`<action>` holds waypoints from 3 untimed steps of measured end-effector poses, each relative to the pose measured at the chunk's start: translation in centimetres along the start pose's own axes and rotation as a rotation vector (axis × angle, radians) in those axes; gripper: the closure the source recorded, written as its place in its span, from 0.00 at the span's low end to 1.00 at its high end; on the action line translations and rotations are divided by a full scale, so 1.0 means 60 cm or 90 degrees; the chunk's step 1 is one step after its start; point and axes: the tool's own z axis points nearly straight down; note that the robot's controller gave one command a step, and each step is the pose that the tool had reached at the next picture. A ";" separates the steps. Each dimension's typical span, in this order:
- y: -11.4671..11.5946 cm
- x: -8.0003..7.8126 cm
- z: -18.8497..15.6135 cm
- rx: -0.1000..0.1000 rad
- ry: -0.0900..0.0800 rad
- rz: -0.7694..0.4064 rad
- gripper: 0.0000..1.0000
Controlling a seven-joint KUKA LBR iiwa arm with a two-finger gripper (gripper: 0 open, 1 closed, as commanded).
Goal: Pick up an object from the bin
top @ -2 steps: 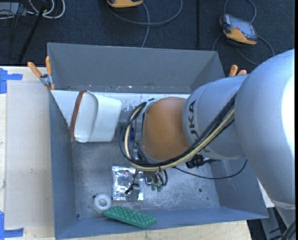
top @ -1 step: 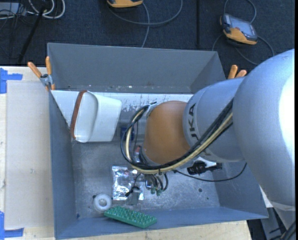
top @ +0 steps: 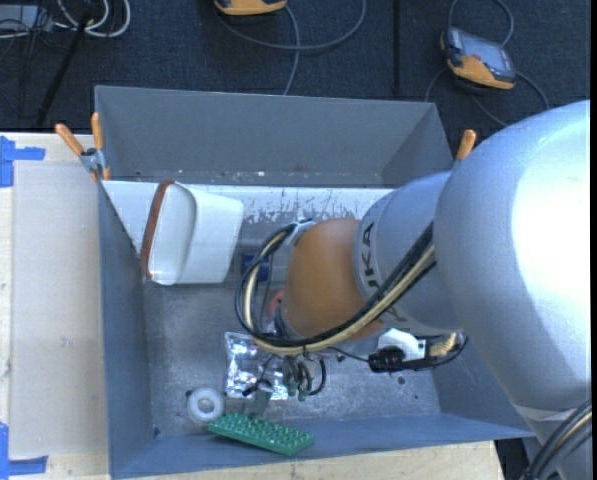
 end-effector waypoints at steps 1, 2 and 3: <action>-0.001 0.000 0.001 0.001 0.001 0.001 0.00; -0.001 0.000 0.001 0.000 0.002 0.002 1.00; -0.002 0.000 -0.006 -0.001 -0.001 0.004 1.00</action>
Offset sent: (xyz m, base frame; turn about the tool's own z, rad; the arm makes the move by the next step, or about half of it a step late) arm 0.0000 0.0000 0.0000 0.0000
